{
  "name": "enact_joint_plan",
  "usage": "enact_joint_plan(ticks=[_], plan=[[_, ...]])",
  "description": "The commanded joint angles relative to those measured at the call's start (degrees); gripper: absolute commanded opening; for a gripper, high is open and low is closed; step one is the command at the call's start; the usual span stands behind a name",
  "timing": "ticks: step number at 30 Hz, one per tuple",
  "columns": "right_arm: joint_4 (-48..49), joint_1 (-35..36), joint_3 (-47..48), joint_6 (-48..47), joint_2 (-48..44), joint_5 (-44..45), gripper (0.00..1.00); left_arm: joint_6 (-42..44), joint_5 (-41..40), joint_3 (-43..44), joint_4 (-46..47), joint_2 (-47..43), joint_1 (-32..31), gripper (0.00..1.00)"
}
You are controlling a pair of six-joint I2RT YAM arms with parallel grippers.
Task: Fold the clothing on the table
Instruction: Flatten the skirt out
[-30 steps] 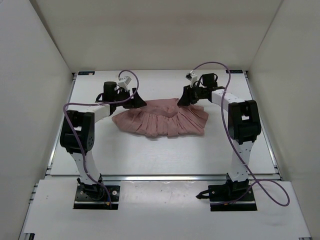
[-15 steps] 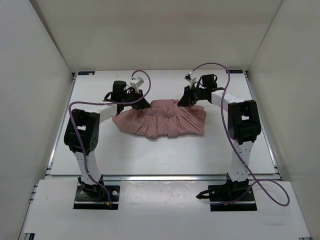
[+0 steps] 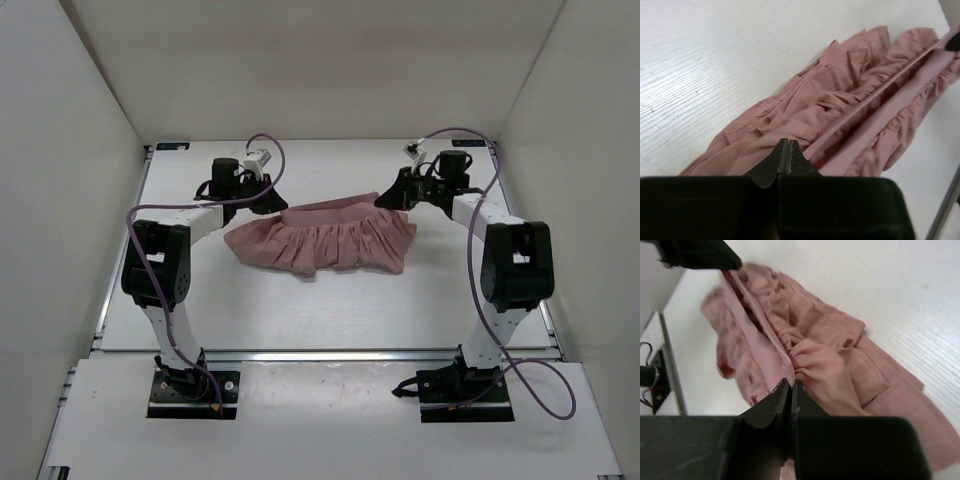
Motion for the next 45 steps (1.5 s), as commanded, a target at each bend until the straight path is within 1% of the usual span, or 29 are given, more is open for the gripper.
enact_joint_plan(ticks=[1,4,6,7,9,11,13,14,15,16,18,19,20,23,25,26,27,28,32,33,37,38,41,43,45], plan=[[10.8,-2.2,-1.6,5.2,-9.6,-4.7,0.00,-3.5,1.7,4.1,-0.9,-6.9,1.3,0.00],[15.9,-3.9,-2.0,10.6,-14.2,-6.8,0.00,-7.5,3.7,8.4,-2.3,-9.0,1.5,0.00],[18.7,-3.6,-1.5,15.0,-17.9,-7.7,0.00,-11.8,5.9,11.7,-2.0,-10.4,2.3,0.00],[19.2,-3.9,-1.0,16.3,-18.7,-8.0,0.00,-12.6,6.7,12.0,-1.3,-11.6,2.7,0.00],[17.5,-3.9,0.1,15.7,-21.9,-6.7,0.00,-15.1,7.2,13.6,-0.9,-14.2,2.9,0.00],[14.4,-3.7,0.8,14.2,-22.4,-6.0,0.00,-14.7,7.0,14.7,-3.3,-15.3,2.2,0.00],[13.2,-2.8,0.2,13.7,-22.8,-6.2,0.00,-13.6,7.1,14.4,-5.5,-15.6,0.5,0.00],[12.6,-2.3,-0.2,13.5,-22.8,-5.6,0.00,-13.7,7.9,14.1,-6.2,-15.7,-0.1,0.07],[11.7,-2.0,-0.4,12.7,-23.0,-5.2,0.00,-13.8,8.8,12.8,-6.5,-16.0,-1.1,0.26],[10.9,-1.3,-0.5,11.7,-23.2,-4.3,0.00,-14.3,9.8,10.8,-6.5,-16.3,-2.3,0.38],[10.5,-0.8,-0.6,11.3,-23.2,-3.2,0.00,-15.6,8.6,6.8,-5.0,-17.7,-4.7,0.47],[10.2,-0.6,-0.5,10.9,-22.8,-3.3,0.00,-16.3,7.2,4.1,-4.7,-18.2,-6.4,0.56],[10.1,0.0,-0.6,11.2,-23.0,-3.2,0.00,-16.8,5.8,1.8,-4.9,-18.2,-8.3,0.59],[9.3,0.1,-1.2,10.6,-22.9,-2.6,0.00,-19.0,-1.3,-1.9,-6.0,-16.7,-11.8,0.61],[9.6,0.5,-1.3,10.5,-22.8,-2.8,0.00,-21.3,-3.3,-3.1,-4.5,-15.3,-12.5,0.63],[9.5,0.5,-1.7,10.4,-23.5,-2.5,0.00,-22.8,-3.5,-3.9,-4.5,-14.2,-12.4,0.66],[9.8,0.8,-2.6,10.5,-23.4,-2.4,0.00,-23.1,-3.8,-4.1,-1.9,-13.8,-12.5,0.68],[9.7,0.8,-2.7,10.4,-23.7,-2.5,0.00,-23.6,-4.9,-4.1,-1.7,-13.6,-12.7,0.69],[9.8,0.8,-3.9,9.8,-24.6,-2.5,0.00,-21.5,-9.4,-1.3,-6.7,-10.6,-12.9,0.69],[9.6,1.3,-4.6,10.0,-24.3,-2.4,0.00,-22.0,-9.9,-1.3,-6.7,-10.6,-12.5,0.68],[8.9,1.4,-4.6,9.1,-24.4,-2.2,0.00,-24.7,-10.1,-5.2,-1.3,-12.4,-10.6,0.69],[9.3,1.5,-4.6,9.1,-24.4,-1.9,0.00,-24.8,-10.2,-5.5,-1.4,-12.3,-10.1,0.68],[9.4,1.9,-4.7,9.3,-24.3,-2.3,0.00,-24.6,-10.1,-3.7,-2.1,-9.6,-10.0,0.69],[9.8,1.7,-4.8,9.2,-24.5,-1.8,0.00,-24.5,-12.1,-1.9,-3.1,-7.7,-10.2,0.68],[9.7,1.9,-4.7,9.1,-24.8,-1.9,0.01,-25.1,-12.2,-0.7,-2.5,-5.9,-10.0,0.68]])
